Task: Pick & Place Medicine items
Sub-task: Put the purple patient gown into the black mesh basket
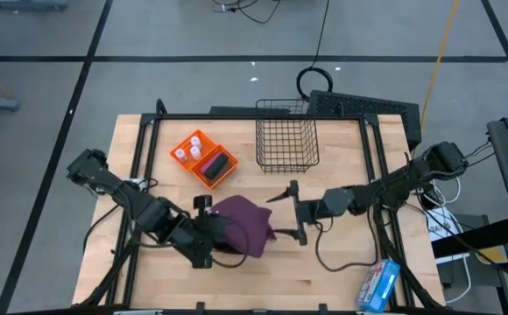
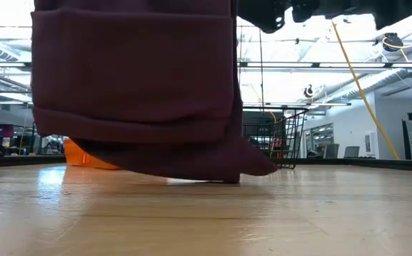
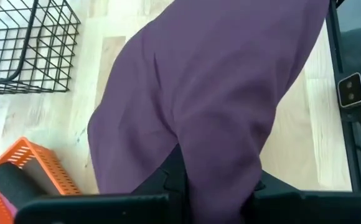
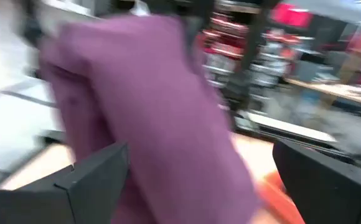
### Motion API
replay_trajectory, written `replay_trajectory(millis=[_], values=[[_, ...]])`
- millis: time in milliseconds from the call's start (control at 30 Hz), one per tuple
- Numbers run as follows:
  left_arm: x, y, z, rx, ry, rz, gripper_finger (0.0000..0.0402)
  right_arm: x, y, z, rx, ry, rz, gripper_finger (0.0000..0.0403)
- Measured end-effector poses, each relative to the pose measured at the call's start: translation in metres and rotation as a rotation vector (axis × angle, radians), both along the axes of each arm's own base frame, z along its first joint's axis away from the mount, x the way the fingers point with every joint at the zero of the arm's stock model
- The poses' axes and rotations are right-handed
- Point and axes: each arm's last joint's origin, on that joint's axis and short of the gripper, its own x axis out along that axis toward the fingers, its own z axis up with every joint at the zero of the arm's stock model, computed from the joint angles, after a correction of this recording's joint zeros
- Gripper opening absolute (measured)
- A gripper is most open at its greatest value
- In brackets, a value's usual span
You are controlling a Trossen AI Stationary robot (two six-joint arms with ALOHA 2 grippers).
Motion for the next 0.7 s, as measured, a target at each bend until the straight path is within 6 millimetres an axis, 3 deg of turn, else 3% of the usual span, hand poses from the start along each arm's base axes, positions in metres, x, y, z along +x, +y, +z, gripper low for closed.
replay_trajectory(millis=[133,333,700], values=[[0.005,0.009,0.000,0.001,0.021,-0.021,0.0050,0.003,-0.011,0.000,0.068,0.017,0.141,0.0381],[0.013,0.023,0.000,0.017,0.034,-0.030,0.0050,0.008,-0.019,0.000,0.052,-0.009,0.154,0.0380],[0.029,0.053,0.002,-0.002,-0.006,0.064,0.0050,0.019,-0.009,-0.024,0.051,0.015,0.265,0.0380]])
